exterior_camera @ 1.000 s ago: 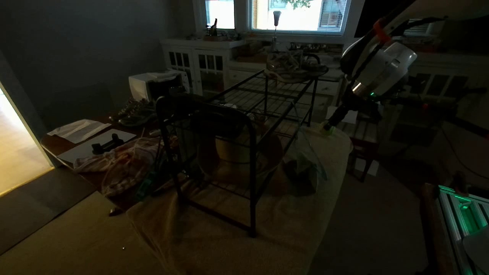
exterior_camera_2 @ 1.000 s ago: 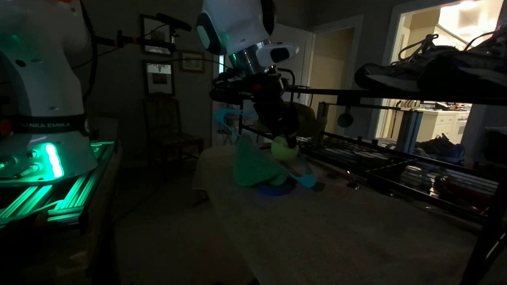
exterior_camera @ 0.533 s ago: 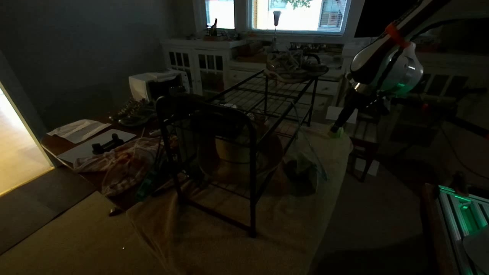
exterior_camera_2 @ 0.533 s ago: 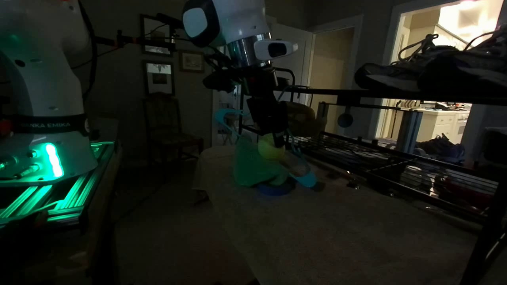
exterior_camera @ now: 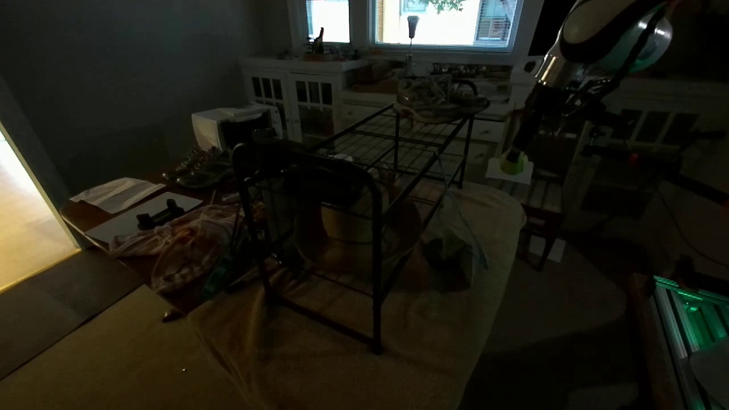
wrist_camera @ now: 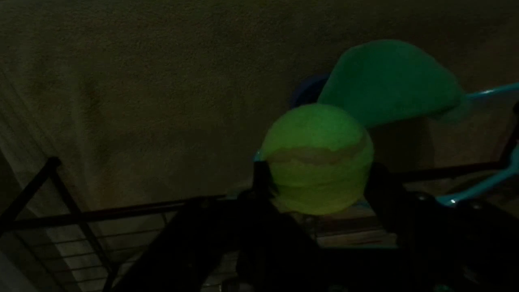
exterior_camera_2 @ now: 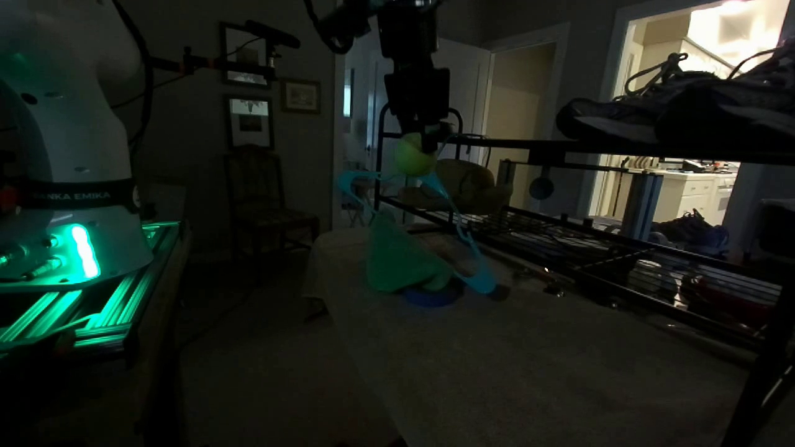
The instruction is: Remove the green ball from the bottom rack and put it on the top rack
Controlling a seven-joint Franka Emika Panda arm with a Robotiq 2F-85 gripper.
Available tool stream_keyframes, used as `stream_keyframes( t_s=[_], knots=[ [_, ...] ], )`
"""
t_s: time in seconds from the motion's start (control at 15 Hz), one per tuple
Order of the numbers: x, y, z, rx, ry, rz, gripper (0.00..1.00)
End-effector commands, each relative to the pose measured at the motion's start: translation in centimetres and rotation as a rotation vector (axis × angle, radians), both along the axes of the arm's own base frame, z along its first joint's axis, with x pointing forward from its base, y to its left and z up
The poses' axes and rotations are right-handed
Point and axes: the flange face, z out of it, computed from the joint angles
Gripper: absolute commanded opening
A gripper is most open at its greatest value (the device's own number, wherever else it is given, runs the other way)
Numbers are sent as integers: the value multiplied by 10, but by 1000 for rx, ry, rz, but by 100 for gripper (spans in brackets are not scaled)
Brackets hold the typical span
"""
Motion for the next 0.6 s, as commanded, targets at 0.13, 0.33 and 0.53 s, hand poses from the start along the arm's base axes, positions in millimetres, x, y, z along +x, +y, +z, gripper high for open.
stream_keyframes(
  t_s=[0.13,0.33,0.53],
  knots=[
    [14,20,78,28,-109,22,36],
    [35,25,101,19,-208,31,36],
    [58,31,109,16,-333,37,36]
  ],
)
